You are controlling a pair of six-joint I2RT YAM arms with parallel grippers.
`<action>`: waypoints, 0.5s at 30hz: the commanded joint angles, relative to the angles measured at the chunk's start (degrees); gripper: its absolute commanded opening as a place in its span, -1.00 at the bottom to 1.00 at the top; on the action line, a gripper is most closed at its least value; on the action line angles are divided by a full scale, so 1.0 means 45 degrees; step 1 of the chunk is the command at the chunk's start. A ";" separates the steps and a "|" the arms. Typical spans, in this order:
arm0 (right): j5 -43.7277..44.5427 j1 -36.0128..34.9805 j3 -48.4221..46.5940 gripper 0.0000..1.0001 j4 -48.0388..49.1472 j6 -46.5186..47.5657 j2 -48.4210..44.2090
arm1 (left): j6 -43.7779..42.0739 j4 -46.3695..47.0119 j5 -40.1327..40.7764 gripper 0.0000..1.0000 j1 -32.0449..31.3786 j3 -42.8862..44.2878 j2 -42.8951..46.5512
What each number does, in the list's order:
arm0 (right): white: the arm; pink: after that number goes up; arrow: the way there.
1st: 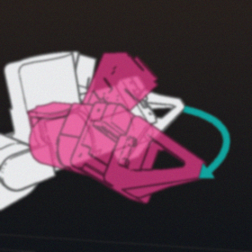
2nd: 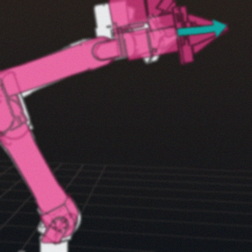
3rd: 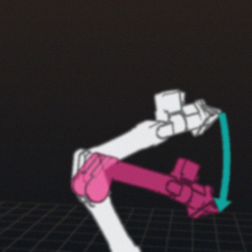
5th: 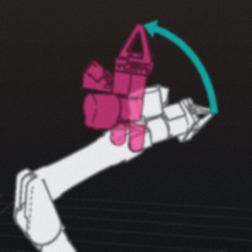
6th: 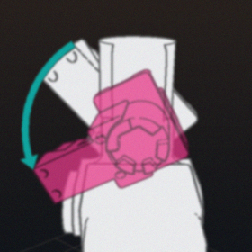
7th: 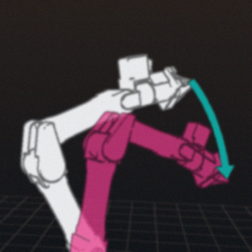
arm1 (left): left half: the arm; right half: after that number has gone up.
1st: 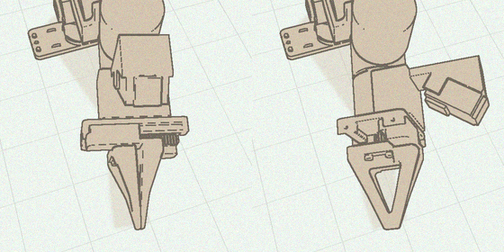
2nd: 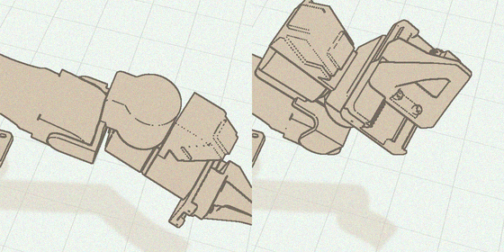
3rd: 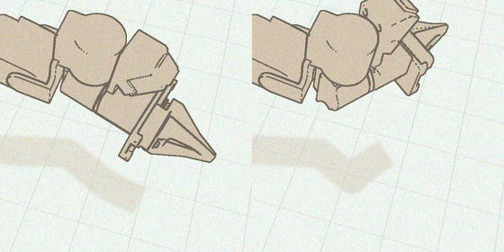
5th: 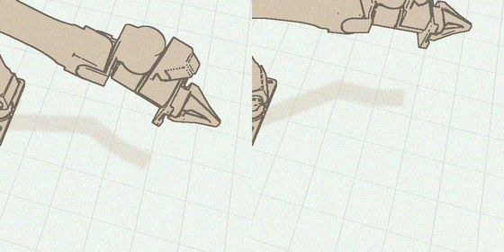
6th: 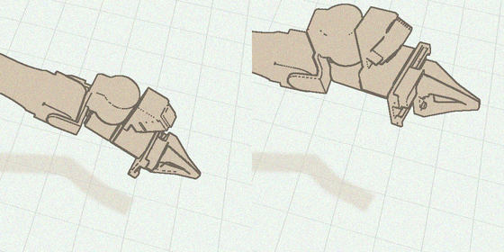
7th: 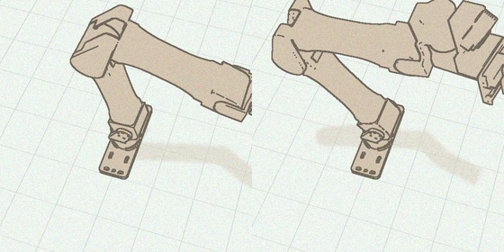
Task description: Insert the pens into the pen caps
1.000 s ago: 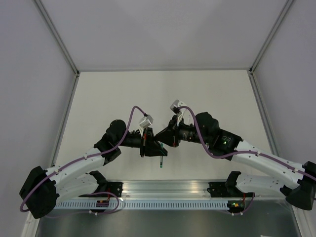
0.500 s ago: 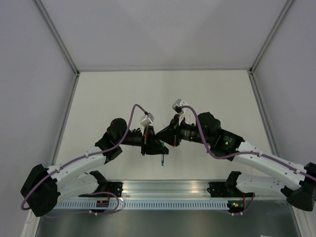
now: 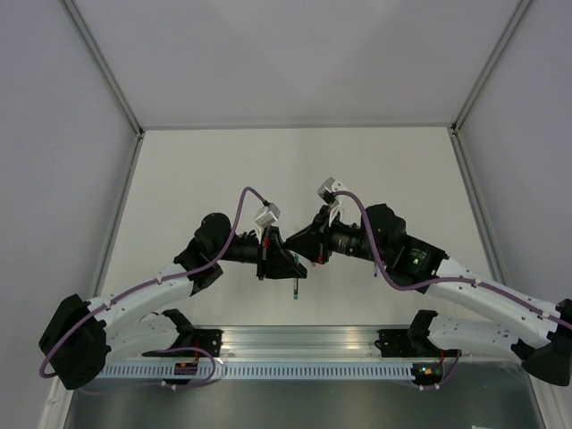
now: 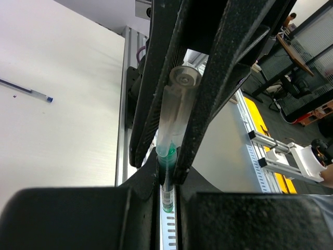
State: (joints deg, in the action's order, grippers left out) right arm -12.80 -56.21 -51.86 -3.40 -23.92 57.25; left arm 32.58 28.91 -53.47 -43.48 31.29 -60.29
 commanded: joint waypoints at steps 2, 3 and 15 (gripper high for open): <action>0.0051 0.0010 0.0117 -1.00 0.0423 0.0121 -0.0340 | 0.0319 0.0764 0.0203 -0.95 -0.0024 0.0528 -0.0117; 0.0012 0.0010 0.0137 -1.00 0.0385 0.0121 -0.0321 | 0.0319 0.0764 0.0223 -0.95 -0.0024 0.0508 -0.0117; -0.0143 0.0029 0.0410 -1.00 0.0638 -0.0133 -0.0126 | 0.0202 0.0667 0.0242 -0.95 -0.0024 0.0547 0.0137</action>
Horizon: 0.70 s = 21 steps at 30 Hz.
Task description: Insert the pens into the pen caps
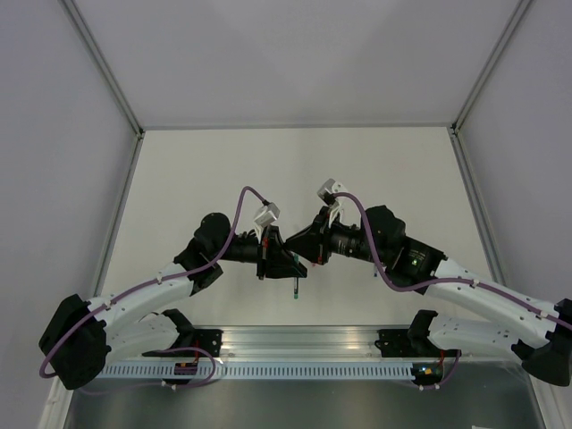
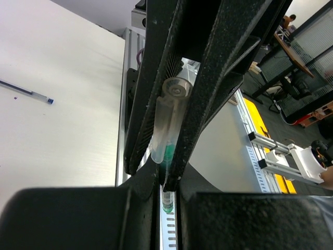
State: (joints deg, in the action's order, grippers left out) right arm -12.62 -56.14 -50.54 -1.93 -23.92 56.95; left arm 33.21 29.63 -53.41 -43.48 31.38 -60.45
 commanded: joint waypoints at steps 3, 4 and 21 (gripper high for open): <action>-0.0339 -0.0005 0.0333 -0.99 0.0742 -0.0270 -0.0096 | 0.0061 0.0448 0.0286 -0.95 -0.0024 0.0586 0.0229; -0.0282 0.0014 0.0372 -0.99 0.0704 -0.0231 -0.0077 | 0.0042 0.0447 0.0286 -0.95 -0.0024 0.0625 0.0210; -0.0555 0.0015 0.1446 -0.87 0.0977 -0.0446 -0.0759 | -0.0017 0.0096 0.0872 -0.95 -0.0005 0.1055 0.0073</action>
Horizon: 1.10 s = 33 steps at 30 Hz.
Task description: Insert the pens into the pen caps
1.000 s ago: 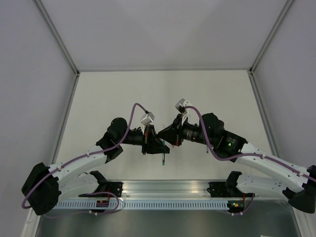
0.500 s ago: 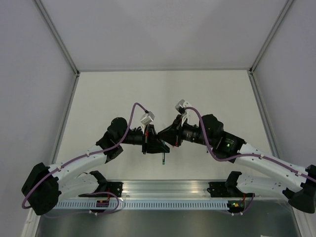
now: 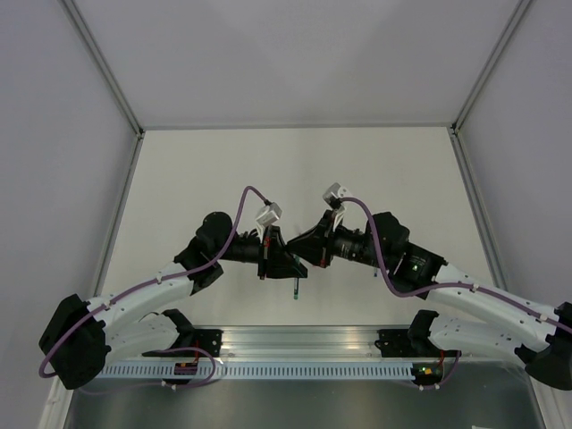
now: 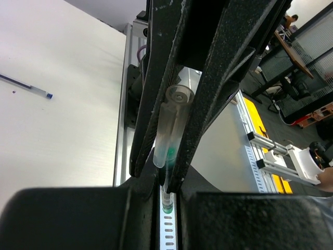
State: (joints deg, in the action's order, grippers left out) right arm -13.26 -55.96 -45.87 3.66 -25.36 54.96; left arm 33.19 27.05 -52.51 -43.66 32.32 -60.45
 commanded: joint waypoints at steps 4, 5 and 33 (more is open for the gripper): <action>0.0112 -0.0024 0.0291 -0.35 -0.0441 0.0030 -0.0650 | -0.0129 0.0630 0.0576 -0.95 0.0034 0.0808 0.0053; 0.0307 -0.0024 0.0155 -0.29 -0.0539 0.0051 -0.0689 | -0.0207 0.0591 0.0575 -0.95 0.0034 0.0807 0.0073; -0.0998 -0.0024 -0.0063 0.46 -0.2650 0.1105 -0.2839 | -0.1614 -0.1049 0.3874 -0.95 0.0015 0.1412 0.1420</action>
State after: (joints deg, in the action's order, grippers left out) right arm -13.21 -55.88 -48.29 -8.73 -21.32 41.36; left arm 29.17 22.83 -40.60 -43.68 35.59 -55.86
